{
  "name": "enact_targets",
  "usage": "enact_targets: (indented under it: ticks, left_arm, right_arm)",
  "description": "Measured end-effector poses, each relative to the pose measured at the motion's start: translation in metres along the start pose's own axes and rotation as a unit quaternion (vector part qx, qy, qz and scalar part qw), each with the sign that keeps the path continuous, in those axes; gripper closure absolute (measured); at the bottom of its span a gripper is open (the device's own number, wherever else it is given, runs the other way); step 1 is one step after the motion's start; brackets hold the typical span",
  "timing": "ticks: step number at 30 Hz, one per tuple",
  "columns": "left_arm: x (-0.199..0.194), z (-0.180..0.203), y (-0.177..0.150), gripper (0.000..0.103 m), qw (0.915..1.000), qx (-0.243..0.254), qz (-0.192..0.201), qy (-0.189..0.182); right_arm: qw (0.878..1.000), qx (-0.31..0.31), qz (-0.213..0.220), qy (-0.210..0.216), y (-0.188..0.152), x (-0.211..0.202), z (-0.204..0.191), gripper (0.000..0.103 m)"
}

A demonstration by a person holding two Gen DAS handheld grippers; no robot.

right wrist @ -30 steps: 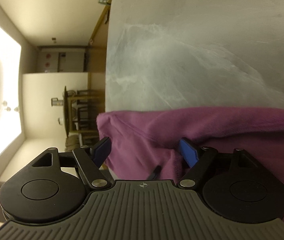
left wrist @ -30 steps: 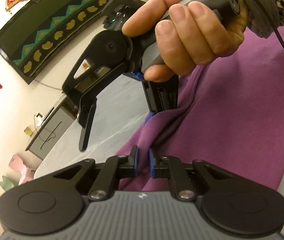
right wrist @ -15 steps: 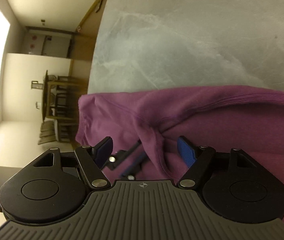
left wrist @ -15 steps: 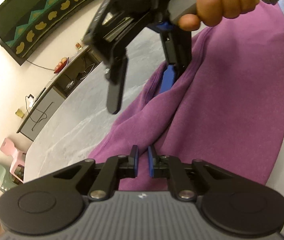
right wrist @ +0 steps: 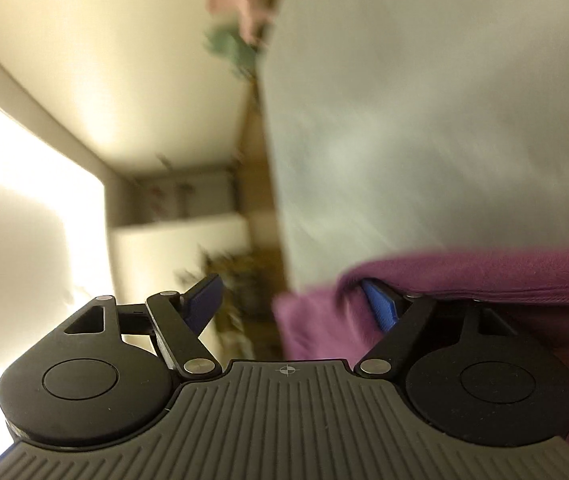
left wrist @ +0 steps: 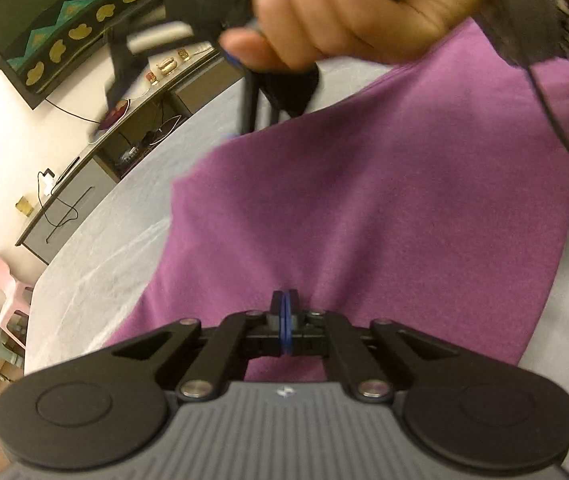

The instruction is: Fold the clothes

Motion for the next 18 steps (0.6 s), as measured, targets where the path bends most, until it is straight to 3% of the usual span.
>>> enact_targets:
  ticks: [3, 4, 6, 8, 9, 11, 12, 14, 16, 18]
  left_arm:
    - [0.0, 0.001, 0.0, 0.103, 1.0, -0.002, -0.001, 0.0]
    - [-0.001, 0.001, 0.0, 0.103, 1.0, -0.004, -0.001, -0.001]
    - [-0.001, 0.002, 0.0, 0.103, 1.0, -0.004, 0.0, 0.0]
    - [-0.001, 0.0, 0.0, 0.103, 1.0, -0.007, 0.0, -0.001]
    - [-0.001, -0.001, 0.001, 0.103, 0.9999, -0.011, -0.001, -0.003]
    - [-0.002, -0.006, 0.003, 0.098, 0.9997, -0.024, 0.002, -0.004]
    - [-0.006, -0.011, 0.004, 0.096, 0.9994, -0.033, 0.011, 0.001]
    - [-0.015, -0.026, 0.005, 0.093, 0.9975, -0.065, 0.026, 0.013]
    - [-0.021, -0.047, 0.002, 0.093, 0.9929, -0.112, 0.033, 0.022]
    - [-0.02, -0.066, -0.008, 0.092, 0.987, -0.155, 0.024, 0.033]
  right_arm:
    - [0.999, -0.041, 0.027, 0.0, 0.015, -0.007, -0.019, 0.031]
    - [0.995, -0.084, 0.038, -0.029, 0.02, -0.009, -0.026, 0.031]
    - [0.978, -0.155, 0.067, -0.126, 0.03, -0.013, -0.03, 0.033]
    - [0.948, -0.228, 0.088, -0.203, 0.03, -0.017, -0.036, 0.04]
    - [0.938, -0.255, 0.083, -0.219, 0.023, -0.022, -0.04, 0.043]
    - [0.924, -0.315, 0.043, -0.212, -0.014, -0.018, -0.051, 0.065]
    - [0.914, -0.345, 0.022, -0.211, -0.034, -0.014, -0.054, 0.07]
    - [0.882, -0.404, -0.01, -0.243, -0.062, -0.007, -0.049, 0.087]
    - [0.844, -0.456, -0.036, -0.278, -0.085, -0.002, -0.042, 0.093]
    - [0.806, -0.479, -0.023, -0.347, -0.078, 0.002, -0.026, 0.095]
Point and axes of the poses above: each gripper's, at about its wrist camera, not at the fingertips, and x roughly the way its jaws point, z to its right, y to its top, the point moved 6 cm from there along x, roughly the way its jaws point, and after that the axes turned 5 degrees about x, right-handed, at the moved point
